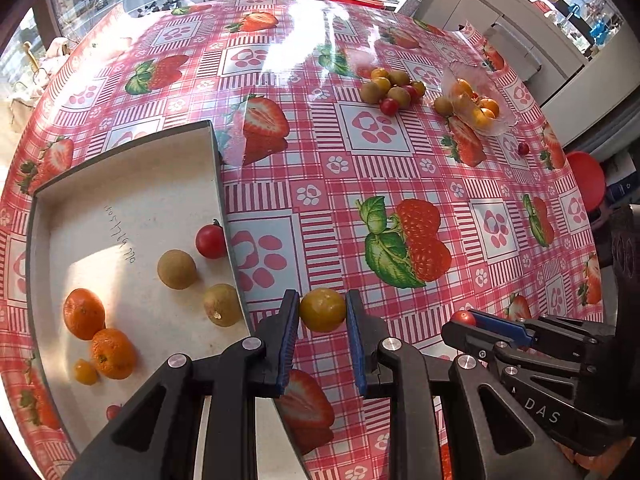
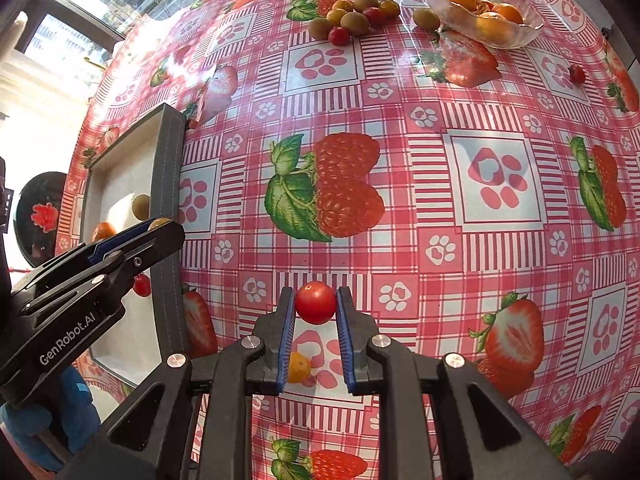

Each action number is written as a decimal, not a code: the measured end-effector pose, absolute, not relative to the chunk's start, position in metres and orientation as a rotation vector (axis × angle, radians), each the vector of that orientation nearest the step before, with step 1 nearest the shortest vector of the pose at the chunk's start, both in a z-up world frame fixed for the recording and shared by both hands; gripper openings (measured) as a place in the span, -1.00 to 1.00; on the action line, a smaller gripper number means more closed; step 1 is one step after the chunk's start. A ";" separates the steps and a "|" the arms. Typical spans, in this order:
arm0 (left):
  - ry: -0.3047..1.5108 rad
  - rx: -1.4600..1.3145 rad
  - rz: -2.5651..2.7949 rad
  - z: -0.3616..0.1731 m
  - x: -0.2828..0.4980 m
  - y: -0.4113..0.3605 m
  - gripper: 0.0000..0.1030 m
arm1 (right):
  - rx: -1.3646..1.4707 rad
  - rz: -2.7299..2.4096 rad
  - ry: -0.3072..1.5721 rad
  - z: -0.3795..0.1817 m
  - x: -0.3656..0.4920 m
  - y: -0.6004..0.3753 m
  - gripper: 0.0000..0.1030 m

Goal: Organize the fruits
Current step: 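Carry both tomatoes over the grey tray and open both tools to drop them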

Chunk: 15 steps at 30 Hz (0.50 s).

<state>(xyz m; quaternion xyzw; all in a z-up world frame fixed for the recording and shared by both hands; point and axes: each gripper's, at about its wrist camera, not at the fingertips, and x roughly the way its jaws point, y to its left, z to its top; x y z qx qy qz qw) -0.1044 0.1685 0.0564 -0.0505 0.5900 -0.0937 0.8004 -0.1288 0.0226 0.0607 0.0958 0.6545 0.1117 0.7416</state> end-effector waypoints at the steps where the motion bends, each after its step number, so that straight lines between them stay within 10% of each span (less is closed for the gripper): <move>1: 1.264 -0.114 -0.194 0.057 -0.106 0.172 -0.51 | 0.204 0.251 1.435 0.061 -0.128 0.026 -0.57; 15: 1.228 -0.184 -0.094 0.065 -0.119 0.226 -0.51 | 0.126 0.364 1.420 0.074 -0.111 0.079 -0.57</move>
